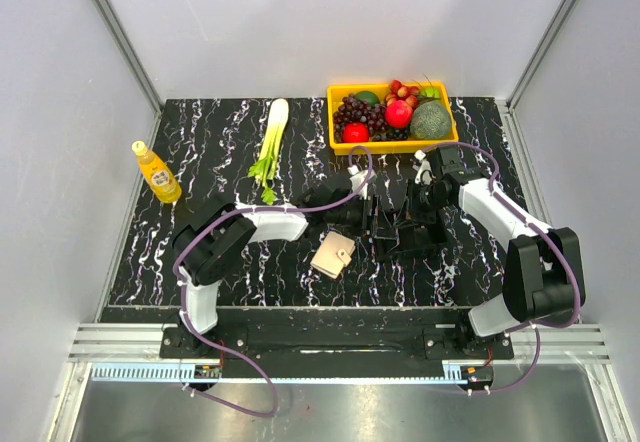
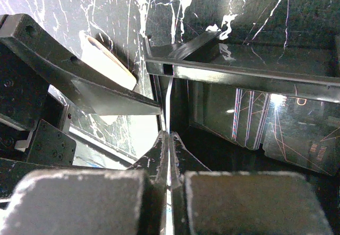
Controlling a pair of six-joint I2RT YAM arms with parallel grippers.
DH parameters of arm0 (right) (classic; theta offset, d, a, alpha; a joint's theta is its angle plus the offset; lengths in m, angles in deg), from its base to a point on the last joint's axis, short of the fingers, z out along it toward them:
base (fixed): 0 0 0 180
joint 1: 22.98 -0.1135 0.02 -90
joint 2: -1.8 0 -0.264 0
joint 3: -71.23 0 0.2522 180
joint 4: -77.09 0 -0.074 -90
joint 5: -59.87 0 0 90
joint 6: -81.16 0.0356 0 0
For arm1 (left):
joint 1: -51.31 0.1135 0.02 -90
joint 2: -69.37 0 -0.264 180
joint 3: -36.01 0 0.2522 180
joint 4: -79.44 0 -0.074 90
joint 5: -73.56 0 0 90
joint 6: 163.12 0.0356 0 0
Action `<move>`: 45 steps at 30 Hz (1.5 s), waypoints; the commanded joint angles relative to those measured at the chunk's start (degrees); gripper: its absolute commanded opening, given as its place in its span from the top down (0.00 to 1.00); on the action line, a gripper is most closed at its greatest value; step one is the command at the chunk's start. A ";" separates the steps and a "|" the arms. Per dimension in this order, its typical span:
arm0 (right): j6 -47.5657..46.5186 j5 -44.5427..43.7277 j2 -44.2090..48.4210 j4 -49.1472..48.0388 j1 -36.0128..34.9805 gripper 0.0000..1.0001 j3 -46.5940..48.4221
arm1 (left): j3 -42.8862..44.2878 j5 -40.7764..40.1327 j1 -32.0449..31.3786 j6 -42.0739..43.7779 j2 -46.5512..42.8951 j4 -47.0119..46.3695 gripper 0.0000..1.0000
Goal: Put the credit cards into the card holder
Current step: Pick up the credit card from the storage box.
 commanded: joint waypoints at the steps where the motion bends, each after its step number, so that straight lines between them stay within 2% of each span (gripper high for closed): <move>1: 0.76 0.98 0.99 -1.15 -0.50 1.00 2.10 | 2.29 -1.50 -0.22 1.05 -1.17 -0.36 0.36; 22: 2.43 1.34 4.15 -0.89 -0.50 1.00 2.19 | 6.42 -10.55 -2.24 2.28 0.07 11.24 0.37; 28: 1.73 -1.30 5.73 0.87 -0.50 1.00 3.15 | 7.04 -12.05 -2.16 3.07 0.94 14.24 0.42; 39: -0.73 -1.57 6.08 5.00 -0.50 1.00 4.73 | 9.85 -14.42 -2.16 3.68 2.53 18.54 0.43; 45: -2.84 -4.55 6.26 8.34 -0.41 1.00 6.23 | 10.38 -14.07 -2.24 3.42 3.06 18.46 0.43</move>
